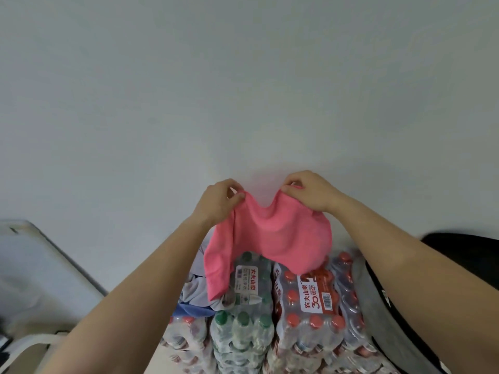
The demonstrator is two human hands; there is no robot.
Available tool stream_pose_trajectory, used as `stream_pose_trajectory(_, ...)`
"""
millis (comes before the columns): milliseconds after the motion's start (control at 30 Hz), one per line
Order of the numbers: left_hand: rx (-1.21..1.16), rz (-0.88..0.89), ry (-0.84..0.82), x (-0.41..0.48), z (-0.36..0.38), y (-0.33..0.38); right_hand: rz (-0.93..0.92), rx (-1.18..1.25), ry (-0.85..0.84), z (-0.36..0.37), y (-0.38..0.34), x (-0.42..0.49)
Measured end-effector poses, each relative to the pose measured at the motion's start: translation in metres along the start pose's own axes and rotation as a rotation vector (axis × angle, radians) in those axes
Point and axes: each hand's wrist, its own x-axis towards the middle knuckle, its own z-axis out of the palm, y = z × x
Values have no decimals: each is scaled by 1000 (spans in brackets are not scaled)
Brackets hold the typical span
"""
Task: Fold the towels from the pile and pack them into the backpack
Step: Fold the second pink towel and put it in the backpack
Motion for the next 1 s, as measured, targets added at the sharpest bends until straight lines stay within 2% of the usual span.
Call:
stream_pose_trajectory(100,-37,25,-55,-8,14,4,18,-2,-26,20,-4,-4)
stream_pose_trajectory(233,-76,18,-55,-15,28,8,45,24,-144,49,-12,-8)
stream_pose_trajectory(367,-79,19,-45,-19,35,3,28,-20,-146,64,-10,-6)
stream_pose_trajectory(567,92,-25,-21,-26,33,-11,-33,-44,-144,43,-9,0)
stream_pose_trajectory(833,160,-137,-8,-28,7,-29,-86,-85,55,-3,2,9)
stream_pose_trajectory(1000,153,-135,34,-28,-18,-41,-20,-95,190,-35,14,0)
